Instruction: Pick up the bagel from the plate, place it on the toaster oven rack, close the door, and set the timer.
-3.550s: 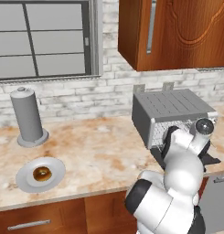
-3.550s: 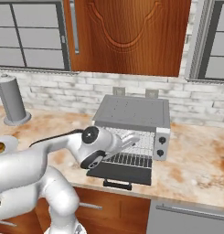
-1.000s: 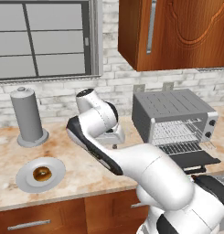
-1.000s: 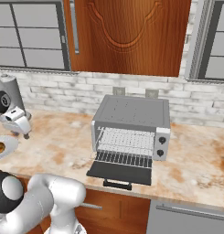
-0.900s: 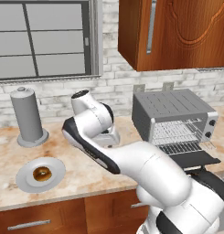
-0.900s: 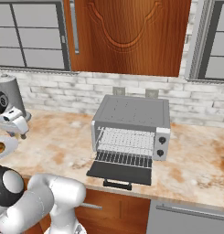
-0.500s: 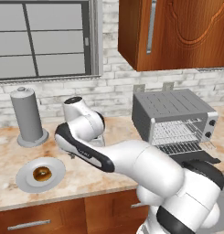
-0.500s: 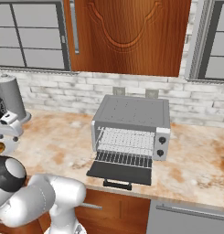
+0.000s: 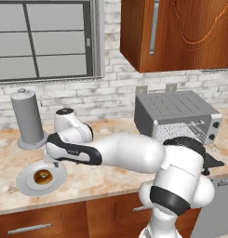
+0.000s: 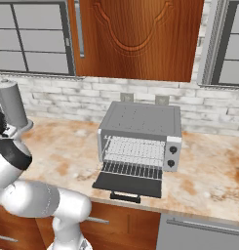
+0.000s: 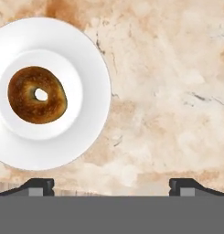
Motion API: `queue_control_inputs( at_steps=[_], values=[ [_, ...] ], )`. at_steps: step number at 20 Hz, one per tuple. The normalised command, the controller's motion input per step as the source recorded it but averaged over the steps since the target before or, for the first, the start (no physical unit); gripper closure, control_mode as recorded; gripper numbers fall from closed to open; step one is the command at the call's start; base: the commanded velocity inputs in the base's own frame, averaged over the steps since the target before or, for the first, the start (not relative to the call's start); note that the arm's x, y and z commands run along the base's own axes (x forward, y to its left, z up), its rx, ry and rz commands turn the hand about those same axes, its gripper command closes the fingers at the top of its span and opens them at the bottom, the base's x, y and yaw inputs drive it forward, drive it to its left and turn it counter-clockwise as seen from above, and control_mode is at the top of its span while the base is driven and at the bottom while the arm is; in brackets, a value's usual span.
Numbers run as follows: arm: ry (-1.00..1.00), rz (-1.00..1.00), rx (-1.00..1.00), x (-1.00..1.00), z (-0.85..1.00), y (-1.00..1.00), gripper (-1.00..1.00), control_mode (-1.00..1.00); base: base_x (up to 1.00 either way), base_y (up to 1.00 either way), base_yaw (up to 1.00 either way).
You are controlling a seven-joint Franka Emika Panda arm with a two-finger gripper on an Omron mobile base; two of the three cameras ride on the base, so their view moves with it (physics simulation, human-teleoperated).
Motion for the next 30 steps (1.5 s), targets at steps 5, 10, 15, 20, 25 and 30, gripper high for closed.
queue_control_inputs(
  at_steps=[5, 10, 15, 20, 25, 30],
  values=[
    [0.15, 0.1, 0.02, 0.15, -0.24, 0.52, -1.0, -1.0, 0.0, 0.0, 0.0],
    [-0.01, 0.12, 0.0, 0.15, -0.22, 0.21, -1.0, -1.0, 0.0, 0.0, 0.0],
    [-0.02, 0.09, 0.02, 0.1, -0.3, 0.01, -1.0, -1.0, 0.0, 0.0, 0.0],
    [-0.01, 0.12, 0.12, 0.06, -0.28, 0.01, -1.0, -1.0, 0.0, 0.0, 0.0],
    [-0.02, 0.1, 0.09, 0.05, -0.24, 0.0, -1.0, -1.0, 0.0, 0.0, 0.0],
    [-0.01, 0.07, 0.05, 0.15, -0.37, 0.0, -1.0, -1.0, 0.0, 0.0, 0.0]
  ],
)
